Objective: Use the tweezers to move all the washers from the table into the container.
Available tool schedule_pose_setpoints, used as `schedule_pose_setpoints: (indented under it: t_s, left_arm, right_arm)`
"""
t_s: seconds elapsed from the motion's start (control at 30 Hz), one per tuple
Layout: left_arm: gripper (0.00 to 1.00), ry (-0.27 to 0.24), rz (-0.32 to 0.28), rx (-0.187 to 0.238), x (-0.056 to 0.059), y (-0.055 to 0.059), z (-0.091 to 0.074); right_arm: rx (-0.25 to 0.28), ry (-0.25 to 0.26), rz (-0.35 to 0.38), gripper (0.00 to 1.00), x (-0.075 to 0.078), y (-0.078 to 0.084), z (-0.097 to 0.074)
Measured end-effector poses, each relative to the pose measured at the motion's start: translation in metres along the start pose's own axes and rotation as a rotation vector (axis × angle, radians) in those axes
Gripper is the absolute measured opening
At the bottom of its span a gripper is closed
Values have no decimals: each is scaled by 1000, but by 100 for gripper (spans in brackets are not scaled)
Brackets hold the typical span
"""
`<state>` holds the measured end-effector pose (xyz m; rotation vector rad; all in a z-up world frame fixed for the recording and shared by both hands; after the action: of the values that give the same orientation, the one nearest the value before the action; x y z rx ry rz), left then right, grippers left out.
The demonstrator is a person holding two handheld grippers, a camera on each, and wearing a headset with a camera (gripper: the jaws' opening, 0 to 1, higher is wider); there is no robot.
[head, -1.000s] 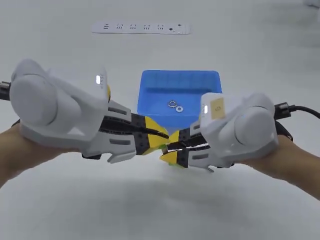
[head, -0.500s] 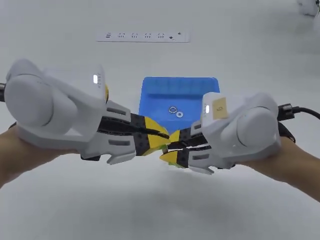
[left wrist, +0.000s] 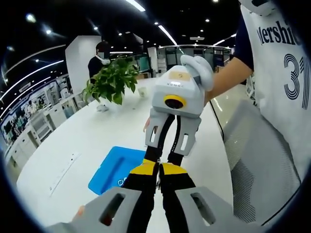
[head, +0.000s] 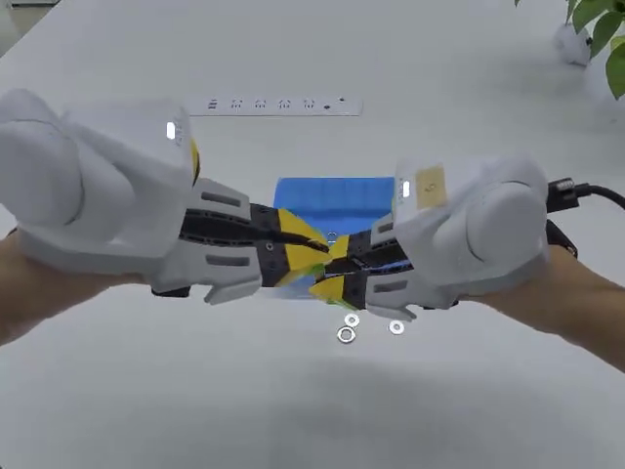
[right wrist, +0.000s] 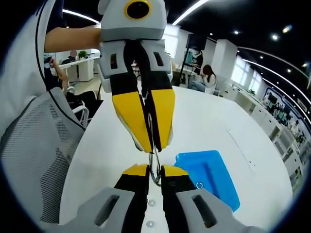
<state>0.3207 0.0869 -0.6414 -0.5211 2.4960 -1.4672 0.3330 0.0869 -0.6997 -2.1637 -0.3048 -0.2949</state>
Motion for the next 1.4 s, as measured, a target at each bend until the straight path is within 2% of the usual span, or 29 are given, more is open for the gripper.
schedule_pose_setpoints:
  t_s: [0.17, 0.3, 0.43, 0.7, 0.97, 1.07, 1.17, 1.4]
  left_arm:
    - [6, -8, 21, 7, -5, -8, -5]
    - [6, -25, 39, 27, -15, -17, -8]
    - [6, -20, 45, 31, -23, -23, -6]
    - [6, -11, 56, 30, -41, -23, 5]
    - [6, -11, 45, 16, -67, -14, 16]
    - [6, -2, 33, 6, -75, -6, 24]
    - [6, 6, 19, -5, -81, 2, 32]
    - [6, 4, -25, -8, -97, 18, 45]
  right_arm:
    - [4, 16, -27, 10, 9, -7, -3]
    - [11, 42, -27, 10, 20, -11, -7]
    - [19, 62, -27, 10, 31, -11, -10]
    - [-5, 71, -45, 10, 49, 0, -6]
    - [-8, 72, -16, 10, 67, 17, 6]
    - [-13, 66, -3, 10, 71, 25, 14]
    - [-25, 54, 10, 10, 76, 40, 24]
    - [-37, 50, 53, 10, 81, 58, 36]
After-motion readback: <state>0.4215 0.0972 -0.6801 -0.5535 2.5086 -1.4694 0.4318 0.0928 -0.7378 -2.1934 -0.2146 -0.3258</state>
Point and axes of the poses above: the centre of the closed fingertips' face, and the gripper's own axes: z roughly forward along the fingers, x roughly to its right, y roughly out of its underside, the point moved 2 cm from there along -z, roughly backward along the fingers, and after that the axes turned 10 degrees about -z, right-handed, at the moved point
